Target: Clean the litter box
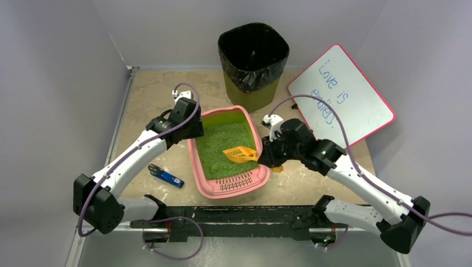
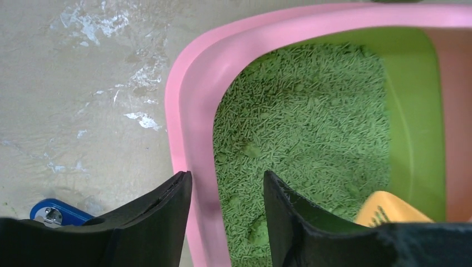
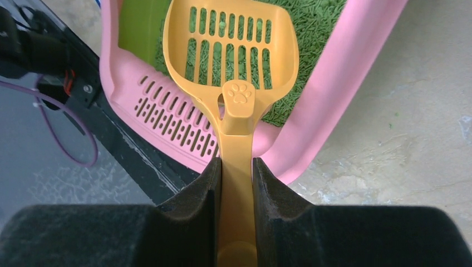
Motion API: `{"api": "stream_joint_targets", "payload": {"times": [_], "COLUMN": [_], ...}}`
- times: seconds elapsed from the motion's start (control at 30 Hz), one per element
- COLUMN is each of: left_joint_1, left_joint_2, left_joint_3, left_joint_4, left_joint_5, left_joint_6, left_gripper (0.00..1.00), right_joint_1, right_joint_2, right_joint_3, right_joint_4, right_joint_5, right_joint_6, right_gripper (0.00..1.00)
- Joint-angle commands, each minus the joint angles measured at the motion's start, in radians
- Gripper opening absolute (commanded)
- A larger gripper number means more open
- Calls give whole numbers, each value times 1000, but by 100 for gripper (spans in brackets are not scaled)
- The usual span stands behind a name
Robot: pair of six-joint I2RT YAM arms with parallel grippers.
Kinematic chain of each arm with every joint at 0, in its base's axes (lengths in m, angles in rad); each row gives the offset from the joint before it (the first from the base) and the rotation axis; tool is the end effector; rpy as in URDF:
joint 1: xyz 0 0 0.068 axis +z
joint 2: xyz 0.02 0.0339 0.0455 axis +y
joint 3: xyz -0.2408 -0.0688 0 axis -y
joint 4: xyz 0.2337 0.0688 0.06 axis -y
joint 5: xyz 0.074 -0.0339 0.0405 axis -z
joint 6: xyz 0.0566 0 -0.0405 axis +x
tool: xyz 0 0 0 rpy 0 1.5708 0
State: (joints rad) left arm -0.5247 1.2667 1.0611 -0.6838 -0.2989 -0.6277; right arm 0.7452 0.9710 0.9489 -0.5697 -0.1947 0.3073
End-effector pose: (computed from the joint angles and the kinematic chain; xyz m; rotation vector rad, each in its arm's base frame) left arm 0.2417 -0.1206 0.2548 -0.2525 2.4003 -0.1612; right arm 0.1591 0.1617 0.2948 -0.6064 2.1831 0.7966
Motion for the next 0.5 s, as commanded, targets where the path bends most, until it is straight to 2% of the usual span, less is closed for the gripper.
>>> {"api": "stream_joint_targets", "payload": {"times": [0.0, 0.2, 0.47], "left_joint_1": [15, 38, 55], "left_joint_2": [-49, -108, -234], "left_joint_3": [81, 98, 15], "left_joint_4": [-63, -95, -76], "left_joint_5": [-19, -81, -314], "left_joint_6": [-69, -98, -61], "left_gripper": [51, 57, 61], "right_joint_1": [100, 193, 209], "right_joint_2": [76, 212, 341], "right_joint_3": [71, 145, 261], "right_joint_4": [51, -1, -130], "right_joint_5": [119, 144, 79], "right_joint_6": [20, 1, -137], "right_gripper": [0, 0, 0]}}
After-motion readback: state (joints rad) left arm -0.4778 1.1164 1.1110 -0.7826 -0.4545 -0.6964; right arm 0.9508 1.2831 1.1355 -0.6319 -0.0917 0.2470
